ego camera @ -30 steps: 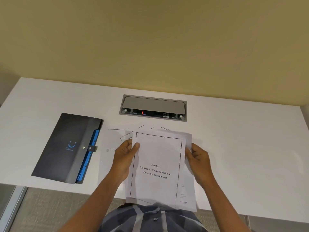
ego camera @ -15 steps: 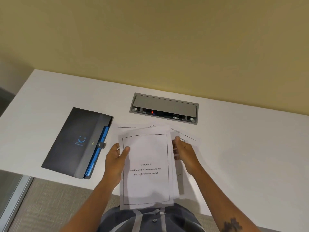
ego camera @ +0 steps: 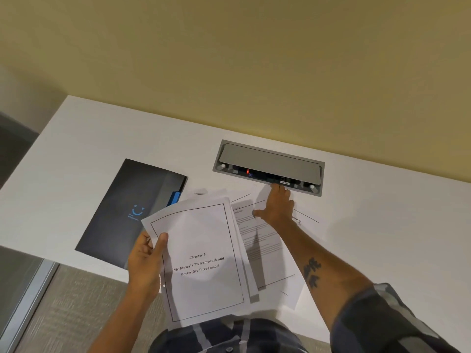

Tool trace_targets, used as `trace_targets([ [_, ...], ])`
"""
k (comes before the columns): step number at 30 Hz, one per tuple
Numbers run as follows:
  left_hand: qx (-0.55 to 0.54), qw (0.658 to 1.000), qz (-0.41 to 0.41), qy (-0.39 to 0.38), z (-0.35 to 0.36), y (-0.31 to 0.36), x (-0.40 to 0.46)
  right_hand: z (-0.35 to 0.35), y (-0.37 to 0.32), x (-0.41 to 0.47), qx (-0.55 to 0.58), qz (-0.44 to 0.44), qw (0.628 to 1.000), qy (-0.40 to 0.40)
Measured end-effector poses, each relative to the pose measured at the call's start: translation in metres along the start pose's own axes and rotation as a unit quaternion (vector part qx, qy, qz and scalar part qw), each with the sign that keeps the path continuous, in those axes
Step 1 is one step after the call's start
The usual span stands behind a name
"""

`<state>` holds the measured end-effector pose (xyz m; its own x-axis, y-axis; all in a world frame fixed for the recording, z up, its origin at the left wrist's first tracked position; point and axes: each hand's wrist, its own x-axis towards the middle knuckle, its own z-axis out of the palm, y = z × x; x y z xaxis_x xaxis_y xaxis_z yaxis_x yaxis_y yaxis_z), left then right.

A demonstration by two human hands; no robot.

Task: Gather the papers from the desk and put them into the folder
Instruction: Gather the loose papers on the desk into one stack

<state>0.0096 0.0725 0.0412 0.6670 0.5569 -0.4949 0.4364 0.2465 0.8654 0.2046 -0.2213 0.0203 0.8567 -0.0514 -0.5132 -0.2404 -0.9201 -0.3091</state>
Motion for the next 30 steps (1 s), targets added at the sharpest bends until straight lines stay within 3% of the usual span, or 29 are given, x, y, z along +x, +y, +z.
trace_targets([
  [7, -0.022, 1.0, -0.01, 0.013, -0.002, 0.007, 0.002, 0.007, -0.001, 0.004, 0.022, 0.03, 0.999, 0.009],
  [10, -0.032, 0.999, -0.006, 0.001, 0.0, 0.008, 0.006, 0.005, 0.002, 0.0, -0.023, 0.04, 0.999, 0.014],
  [30, -0.035, 0.999, -0.003, -0.009, 0.003, 0.014, -0.002, 0.003, 0.002, 0.0, -0.054, 0.001, 0.998, 0.015],
])
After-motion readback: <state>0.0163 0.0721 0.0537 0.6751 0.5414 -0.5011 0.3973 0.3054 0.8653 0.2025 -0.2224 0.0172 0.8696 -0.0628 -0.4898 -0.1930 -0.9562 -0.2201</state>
